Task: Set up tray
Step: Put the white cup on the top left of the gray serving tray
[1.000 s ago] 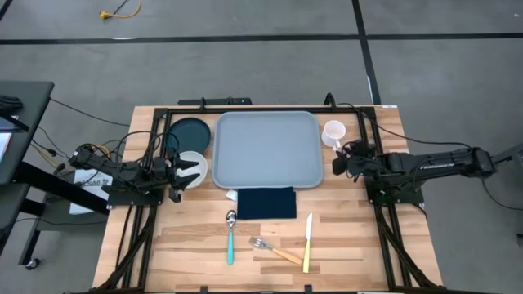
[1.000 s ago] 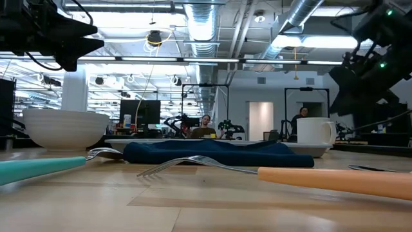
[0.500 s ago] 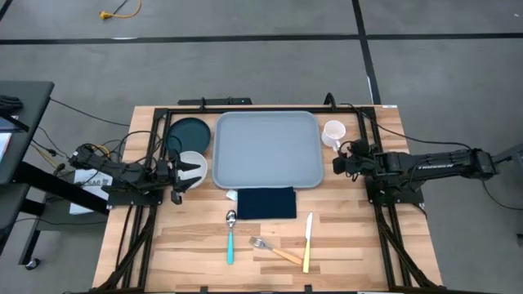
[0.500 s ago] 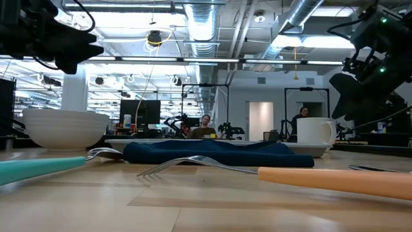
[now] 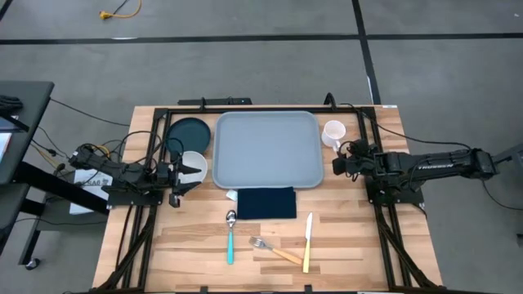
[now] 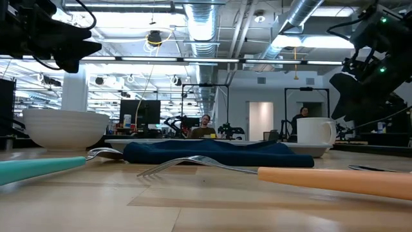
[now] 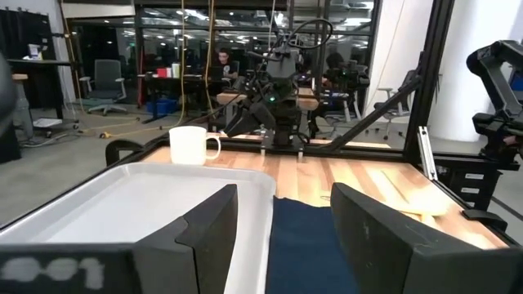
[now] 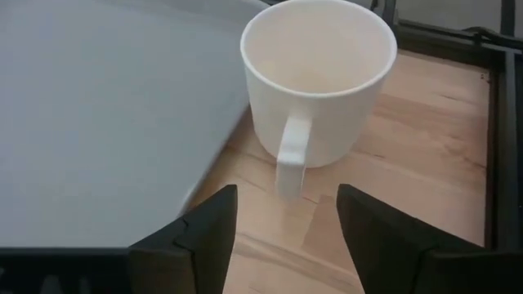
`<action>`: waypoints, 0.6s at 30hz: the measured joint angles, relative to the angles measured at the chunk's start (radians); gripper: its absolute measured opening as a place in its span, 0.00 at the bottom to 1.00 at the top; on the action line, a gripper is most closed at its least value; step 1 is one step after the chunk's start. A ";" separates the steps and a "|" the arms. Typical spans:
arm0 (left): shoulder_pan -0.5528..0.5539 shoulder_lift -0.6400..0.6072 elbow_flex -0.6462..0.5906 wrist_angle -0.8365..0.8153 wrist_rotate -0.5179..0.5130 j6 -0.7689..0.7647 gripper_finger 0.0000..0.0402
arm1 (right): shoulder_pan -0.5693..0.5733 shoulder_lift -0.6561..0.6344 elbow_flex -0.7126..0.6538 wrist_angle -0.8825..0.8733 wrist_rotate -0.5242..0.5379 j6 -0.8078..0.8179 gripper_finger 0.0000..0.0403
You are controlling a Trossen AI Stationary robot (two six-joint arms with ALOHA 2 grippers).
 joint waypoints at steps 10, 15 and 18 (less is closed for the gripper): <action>0.000 0.000 0.000 -0.001 0.000 -0.005 0.47 | 0.000 0.033 0.000 0.007 0.031 0.000 0.51; 0.000 0.000 0.000 -0.001 0.000 -0.006 0.47 | 0.000 0.084 0.000 0.050 0.048 -0.002 0.51; 0.000 0.000 0.000 -0.001 0.000 -0.006 0.47 | 0.000 0.116 0.000 0.100 0.052 -0.030 0.51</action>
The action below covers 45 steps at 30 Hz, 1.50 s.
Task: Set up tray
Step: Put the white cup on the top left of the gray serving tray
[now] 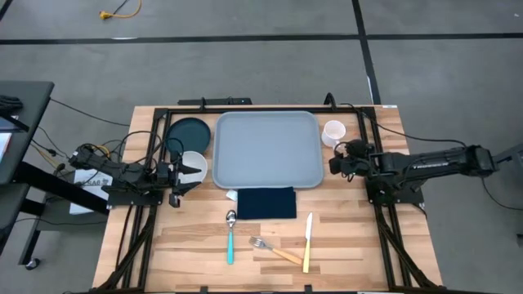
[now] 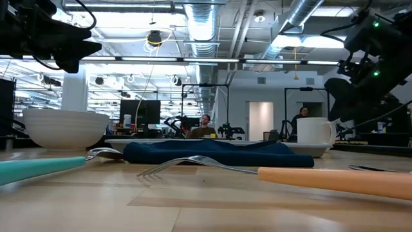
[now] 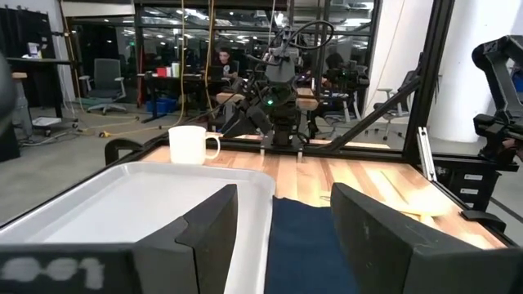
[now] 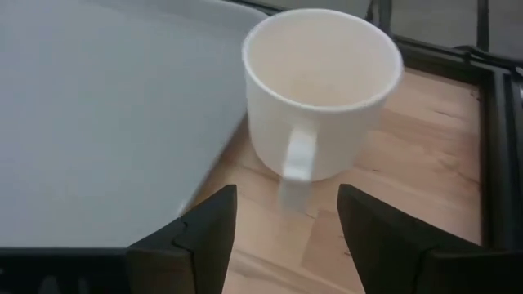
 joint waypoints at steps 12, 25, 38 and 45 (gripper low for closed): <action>0.000 0.000 0.000 0.000 0.000 -0.002 0.47 | -0.057 0.078 0.000 0.045 0.002 -0.015 0.51; 0.000 0.000 0.000 -0.001 0.000 -0.002 0.47 | -0.171 0.180 0.000 0.126 -0.069 -0.075 0.51; 0.000 0.000 0.000 0.000 0.000 -0.010 0.47 | -0.243 0.303 0.000 0.237 -0.094 -0.120 0.42; 0.000 0.000 0.000 -0.001 0.000 -0.010 0.47 | -0.246 0.322 0.000 0.264 -0.098 -0.119 0.22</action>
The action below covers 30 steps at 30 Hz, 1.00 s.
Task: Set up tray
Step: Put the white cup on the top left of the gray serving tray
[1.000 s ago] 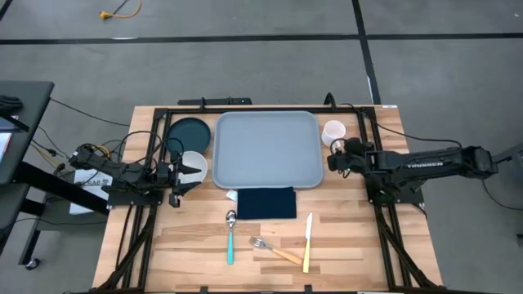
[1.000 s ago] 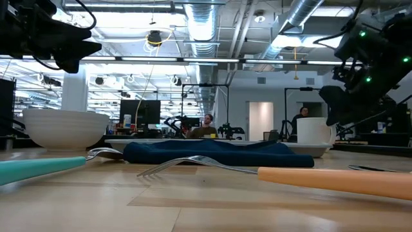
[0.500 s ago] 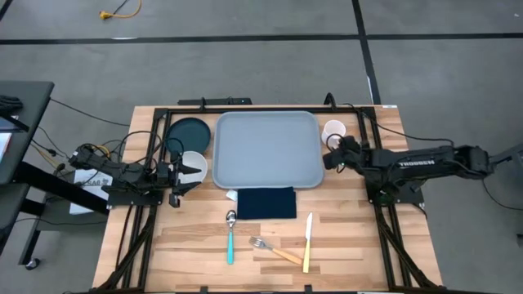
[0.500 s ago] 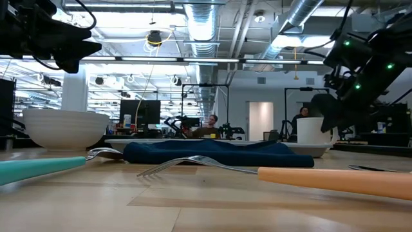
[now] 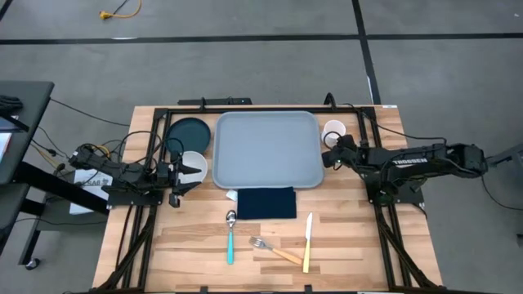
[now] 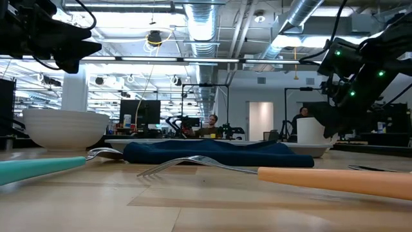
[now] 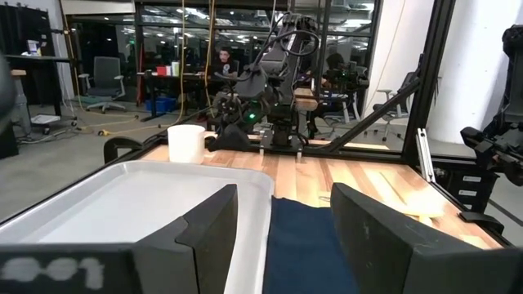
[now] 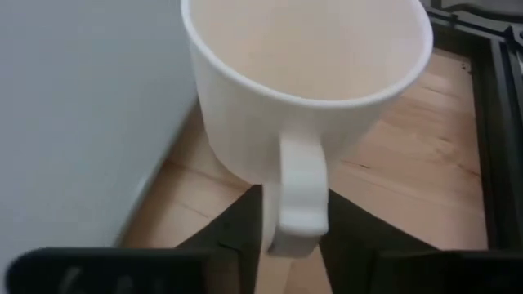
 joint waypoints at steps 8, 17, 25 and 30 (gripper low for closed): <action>0.000 0.000 0.000 0.000 0.000 0.001 0.47 | 0.000 -0.001 0.000 0.000 0.002 -0.001 0.09; 0.000 0.000 0.000 0.002 0.000 0.008 0.47 | 0.006 -0.003 0.026 -0.002 -0.012 -0.035 0.12; 0.000 0.000 0.000 0.070 0.000 0.009 0.47 | 0.055 -0.003 0.153 -0.001 -0.012 -0.161 0.09; 0.000 0.000 0.000 0.099 -0.007 0.015 0.47 | 0.091 -0.003 0.238 -0.008 0.019 -0.224 0.10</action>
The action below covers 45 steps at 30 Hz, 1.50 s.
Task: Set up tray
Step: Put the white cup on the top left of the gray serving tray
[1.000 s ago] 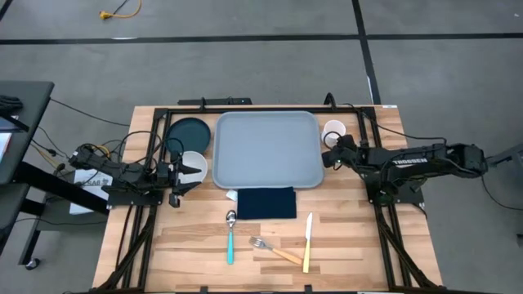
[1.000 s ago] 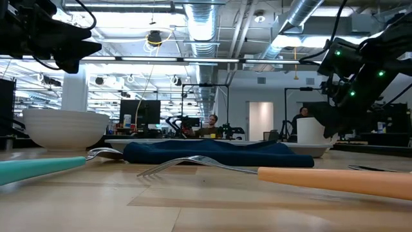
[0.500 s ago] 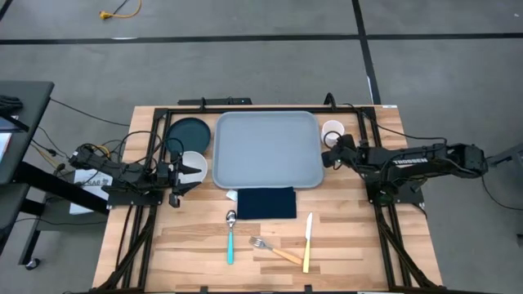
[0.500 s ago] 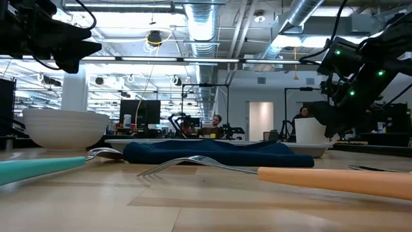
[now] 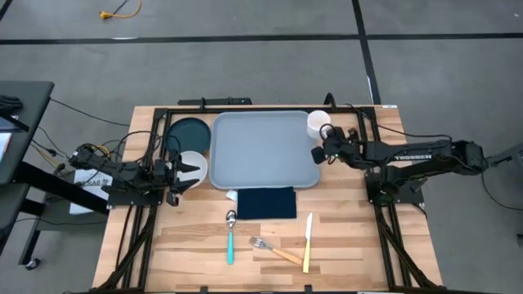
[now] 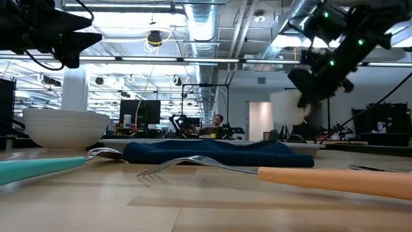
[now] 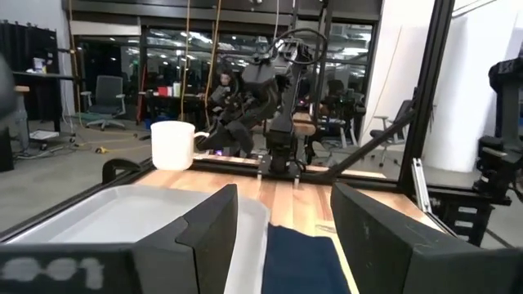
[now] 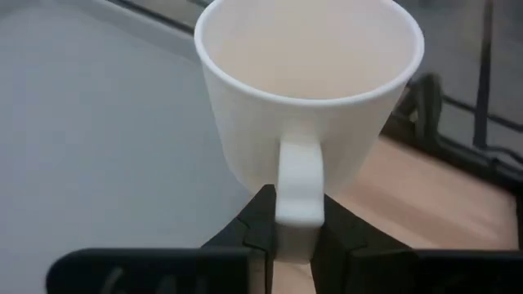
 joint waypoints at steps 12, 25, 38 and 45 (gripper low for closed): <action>0.000 0.000 0.000 0.007 -0.134 -0.034 0.47 | 0.168 0.003 0.124 0.059 -0.035 -0.129 0.10; 0.000 0.287 0.100 0.084 -0.127 -0.083 0.47 | 0.298 0.003 0.124 0.195 -0.037 -0.179 0.10; 0.072 0.922 0.511 0.045 -0.137 0.098 0.47 | 0.320 0.107 0.125 0.295 -0.188 -0.231 0.11; 0.130 1.118 0.692 -0.059 -0.156 0.204 0.47 | 0.320 0.135 0.125 0.316 -0.337 -0.266 0.09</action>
